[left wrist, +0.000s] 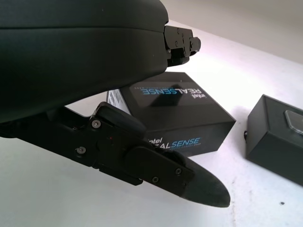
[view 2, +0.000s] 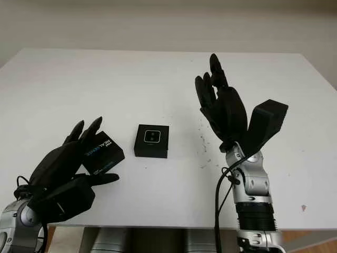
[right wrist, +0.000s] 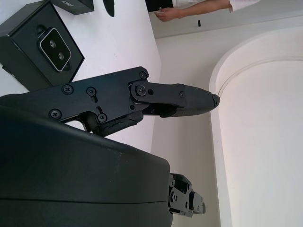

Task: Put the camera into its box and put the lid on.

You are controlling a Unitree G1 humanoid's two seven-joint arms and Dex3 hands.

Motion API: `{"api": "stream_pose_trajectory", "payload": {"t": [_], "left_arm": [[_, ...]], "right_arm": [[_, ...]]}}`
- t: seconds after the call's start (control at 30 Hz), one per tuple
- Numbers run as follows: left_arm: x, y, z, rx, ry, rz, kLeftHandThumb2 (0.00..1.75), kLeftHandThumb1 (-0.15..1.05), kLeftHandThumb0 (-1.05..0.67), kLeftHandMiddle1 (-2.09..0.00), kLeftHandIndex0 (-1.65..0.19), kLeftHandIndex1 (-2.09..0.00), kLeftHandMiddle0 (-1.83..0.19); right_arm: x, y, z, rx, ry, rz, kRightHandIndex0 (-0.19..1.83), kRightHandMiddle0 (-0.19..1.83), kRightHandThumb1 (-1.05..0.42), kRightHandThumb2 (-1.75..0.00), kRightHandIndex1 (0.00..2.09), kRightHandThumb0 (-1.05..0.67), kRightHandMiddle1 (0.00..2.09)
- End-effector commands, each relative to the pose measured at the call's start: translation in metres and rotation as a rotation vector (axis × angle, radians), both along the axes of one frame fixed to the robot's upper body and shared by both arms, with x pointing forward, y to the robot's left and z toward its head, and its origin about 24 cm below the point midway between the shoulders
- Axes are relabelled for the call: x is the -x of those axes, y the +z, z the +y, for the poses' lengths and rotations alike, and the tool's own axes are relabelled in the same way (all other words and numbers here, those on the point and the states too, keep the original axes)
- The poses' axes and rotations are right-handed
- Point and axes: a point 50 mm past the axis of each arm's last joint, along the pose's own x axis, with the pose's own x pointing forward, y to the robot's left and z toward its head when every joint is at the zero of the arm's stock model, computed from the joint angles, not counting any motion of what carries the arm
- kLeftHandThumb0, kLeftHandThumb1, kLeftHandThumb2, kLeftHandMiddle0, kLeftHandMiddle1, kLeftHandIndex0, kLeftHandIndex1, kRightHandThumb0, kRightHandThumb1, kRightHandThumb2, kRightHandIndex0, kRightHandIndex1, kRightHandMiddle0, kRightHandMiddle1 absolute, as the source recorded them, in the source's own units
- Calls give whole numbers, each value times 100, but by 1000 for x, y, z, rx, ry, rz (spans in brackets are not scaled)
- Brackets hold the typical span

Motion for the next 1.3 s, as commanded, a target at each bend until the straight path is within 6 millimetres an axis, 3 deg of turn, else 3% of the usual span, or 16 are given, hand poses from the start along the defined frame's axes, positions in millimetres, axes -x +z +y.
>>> {"api": "stream_pose_trajectory", "payload": {"t": [0.0,0.27,0.5,0.57,0.6,0.67,0.73,0.97,1.27], "left_arm": [[-1,2,-2,-31,11,-22,3,88,-70,-6,0,-8,16],[-3,0,-7,-107,19,-103,5,88,-47,-9,-17,-9,2],[-4,-1,-10,-89,-7,-180,7,100,-22,-21,-36,-15,-27],[-5,-2,-10,-79,-11,-196,6,101,-17,-84,-39,-28,-16],[-5,-3,-9,-71,-16,-200,6,102,-15,-116,-29,-63,-14],[-6,-4,-9,-53,-26,-216,5,102,-9,-149,-16,-123,-19],[-6,-5,-9,-33,-38,-233,5,103,-7,-160,-19,-145,-22],[-6,-3,-5,102,-58,-194,5,102,-7,-167,-19,-159,-20],[-9,17,-1,393,-84,-164,5,98,-14,-152,-22,-148,-33]], "right_arm": [[1,4,0,-2,-8,-24,-19,-17,-105,-44,0,-57,5],[2,1,0,-5,-21,-8,-19,-15,-105,-43,0,-59,6],[5,1,-1,-22,-18,19,-19,-10,-105,-41,0,-62,8],[6,1,-2,-25,-18,25,-19,-10,-105,-41,0,-63,8],[6,2,-2,-30,-17,30,-19,-9,-105,-41,0,-64,9],[7,2,-3,-38,-12,39,-19,-8,-105,-40,0,-61,9],[7,2,-3,-37,-7,45,-19,-7,-105,-40,0,-60,9],[8,1,-2,-41,5,63,-16,0,-105,-41,3,-56,12],[7,0,2,-30,41,82,-13,4,-105,-41,5,-50,16]]}}
